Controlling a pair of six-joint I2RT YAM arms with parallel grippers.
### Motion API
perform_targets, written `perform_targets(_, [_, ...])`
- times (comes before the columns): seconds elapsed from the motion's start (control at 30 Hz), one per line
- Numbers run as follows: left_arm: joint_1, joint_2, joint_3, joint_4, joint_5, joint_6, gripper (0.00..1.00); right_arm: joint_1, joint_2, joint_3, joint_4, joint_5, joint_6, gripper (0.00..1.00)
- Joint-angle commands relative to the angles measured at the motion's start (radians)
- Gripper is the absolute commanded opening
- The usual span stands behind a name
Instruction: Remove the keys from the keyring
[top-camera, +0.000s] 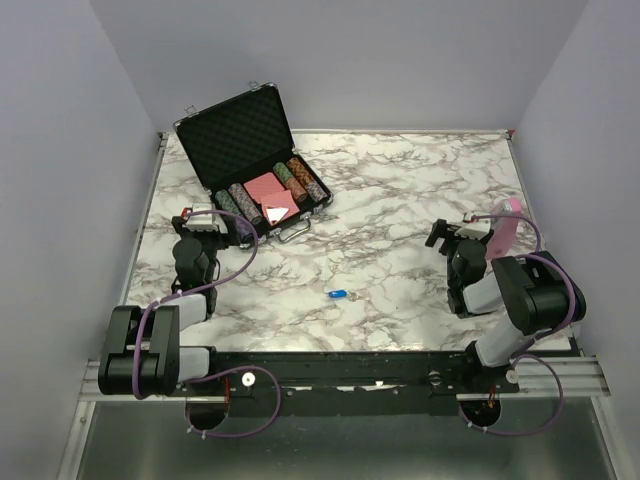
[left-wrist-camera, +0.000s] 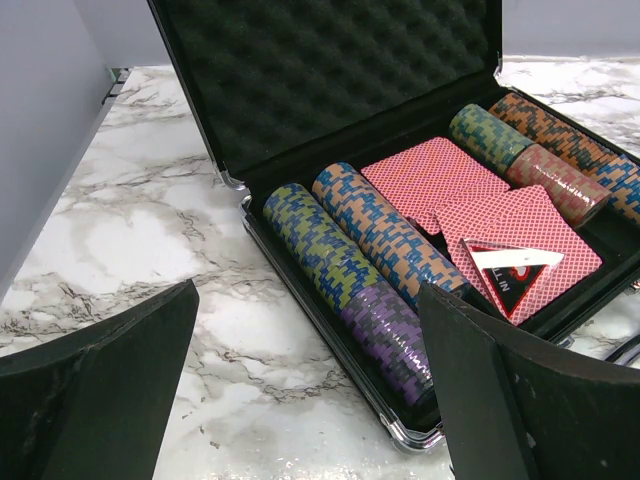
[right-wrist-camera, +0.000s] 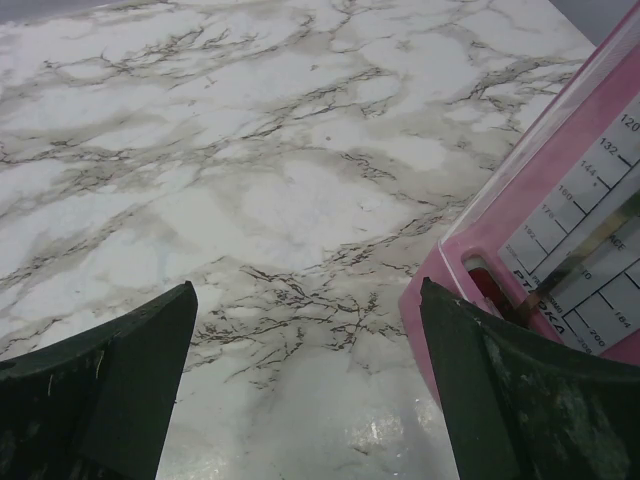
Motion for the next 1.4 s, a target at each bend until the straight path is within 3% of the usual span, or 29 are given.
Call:
perform_targets(0.0, [-0.002, 0.001, 0.008, 0.033, -0.011, 0.009, 0.99, -0.006, 0.01, 0.004, 0.088, 0.01, 0.004, 1.0])
perform_targets(0.2, [-0.002, 0.001, 0.01, 0.03, -0.008, 0.007, 0.99, -0.006, 0.005, -0.001, 0.101, 0.021, 0.0, 1.0])
perform_targets(0.33, [-0.002, 0.0, 0.008, 0.035, -0.012, 0.009, 0.99, 0.003, -0.082, -0.025, 0.077, 0.034, -0.017, 1.0])
perform_targets(0.37, [-0.002, -0.006, 0.013, 0.026, -0.025, 0.004, 0.99, 0.029, -0.132, -0.01, 0.007, 0.077, -0.025, 1.0])
perform_targets(0.43, [-0.002, -0.072, 0.072, -0.157, -0.032, -0.002, 0.99, 0.044, -0.267, 0.1, -0.331, 0.05, -0.016, 1.0])
perform_targets(0.57, [-0.002, -0.102, 0.461, -0.882, -0.074, -0.103, 0.99, 0.044, -0.409, 0.414, -0.977, -0.008, 0.14, 1.0])
perform_targets(0.6, [-0.002, -0.096, 0.526, -0.955, -0.008, -0.1, 0.99, 0.043, -0.421, 0.491, -1.092, -0.039, 0.177, 1.0])
perform_targets(0.73, [-0.002, -0.267, 0.481, -0.924, 0.207, -0.216, 0.99, 0.043, -0.412, 0.638, -1.352, -0.218, 0.37, 1.0])
perform_targets(0.87, [-0.002, -0.454, 0.44, -1.029, 0.132, -0.539, 0.99, 0.043, -0.302, 0.842, -1.668, -0.384, 0.406, 1.0])
perform_targets(0.93, [-0.002, -0.494, 0.403, -1.143, 0.147, -0.706, 0.99, 0.047, -0.341, 0.832, -1.67, -0.381, 0.447, 1.0])
perform_targets(1.0, [0.061, -0.494, 0.393, -1.119, 0.343, -0.616, 0.99, 0.047, -0.413, 0.795, -1.638, -0.387, 0.499, 1.0])
perform_targets(1.1, [0.061, -0.477, 0.47, -1.289, 0.397, -0.582, 0.99, 0.047, -0.433, 0.841, -1.724, -0.456, 0.509, 1.0])
perform_targets(1.37, [0.01, -0.553, 0.464, -1.51, 0.417, -0.528, 0.99, 0.047, -0.458, 0.901, -1.89, -0.537, 0.535, 1.0])
